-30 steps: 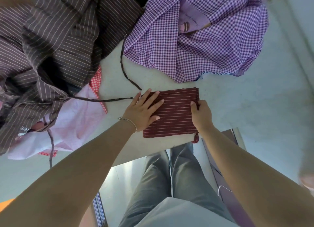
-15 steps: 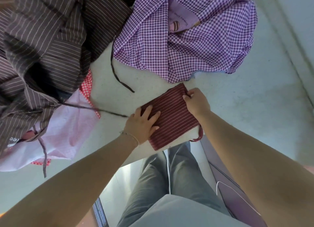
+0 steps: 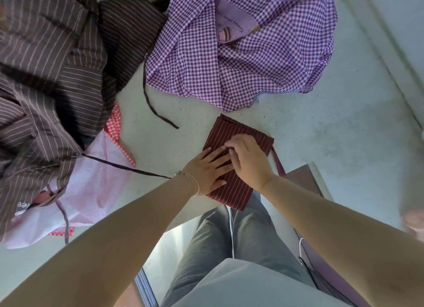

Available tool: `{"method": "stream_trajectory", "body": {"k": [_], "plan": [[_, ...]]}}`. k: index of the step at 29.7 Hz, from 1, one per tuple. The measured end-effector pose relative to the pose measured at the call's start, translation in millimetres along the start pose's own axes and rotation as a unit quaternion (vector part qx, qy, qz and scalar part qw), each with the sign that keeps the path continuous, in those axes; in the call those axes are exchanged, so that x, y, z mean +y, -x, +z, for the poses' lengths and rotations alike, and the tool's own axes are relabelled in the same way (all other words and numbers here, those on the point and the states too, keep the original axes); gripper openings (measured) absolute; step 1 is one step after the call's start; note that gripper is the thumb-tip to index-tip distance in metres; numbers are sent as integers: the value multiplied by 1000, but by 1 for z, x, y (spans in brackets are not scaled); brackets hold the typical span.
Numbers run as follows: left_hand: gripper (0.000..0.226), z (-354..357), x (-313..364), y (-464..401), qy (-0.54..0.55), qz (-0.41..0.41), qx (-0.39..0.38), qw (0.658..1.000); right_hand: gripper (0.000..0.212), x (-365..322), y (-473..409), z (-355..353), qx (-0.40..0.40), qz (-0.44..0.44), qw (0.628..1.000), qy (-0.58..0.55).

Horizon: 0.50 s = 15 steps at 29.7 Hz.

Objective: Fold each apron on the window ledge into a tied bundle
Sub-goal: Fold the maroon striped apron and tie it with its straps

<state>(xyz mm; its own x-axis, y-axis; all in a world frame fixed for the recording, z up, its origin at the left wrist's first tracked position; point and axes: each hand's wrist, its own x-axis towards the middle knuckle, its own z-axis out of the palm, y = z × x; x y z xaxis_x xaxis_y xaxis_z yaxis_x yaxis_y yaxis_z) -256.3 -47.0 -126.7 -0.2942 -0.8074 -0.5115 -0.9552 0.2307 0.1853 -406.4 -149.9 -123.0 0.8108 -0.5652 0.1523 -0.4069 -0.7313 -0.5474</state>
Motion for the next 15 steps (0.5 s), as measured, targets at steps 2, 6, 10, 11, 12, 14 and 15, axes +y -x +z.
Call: {"method": "stream_trajectory", "body": {"k": [2,6,10,11,12,14,15], "plan": [[56,-3,-2,0,30,16,20,999,21,-4,36,6,-66,12,997,-26],[57,-2,-24,9,54,56,58,995,29,1,73,7,-85,101,990,-59],[82,2,-50,27,-45,55,-34,997,45,5,76,1,-134,73,987,-52],[81,-1,-51,30,-64,57,-47,995,52,5,77,-1,-146,68,986,-51],[80,-2,-51,32,-65,56,-48,995,58,6,77,-3,-160,65,984,-50],[83,-1,-51,32,-41,47,-34,997,63,7,76,-5,-183,68,979,-55],[87,0,-52,31,-29,41,-27,998,64,7,75,-7,-186,73,978,-59]]}}
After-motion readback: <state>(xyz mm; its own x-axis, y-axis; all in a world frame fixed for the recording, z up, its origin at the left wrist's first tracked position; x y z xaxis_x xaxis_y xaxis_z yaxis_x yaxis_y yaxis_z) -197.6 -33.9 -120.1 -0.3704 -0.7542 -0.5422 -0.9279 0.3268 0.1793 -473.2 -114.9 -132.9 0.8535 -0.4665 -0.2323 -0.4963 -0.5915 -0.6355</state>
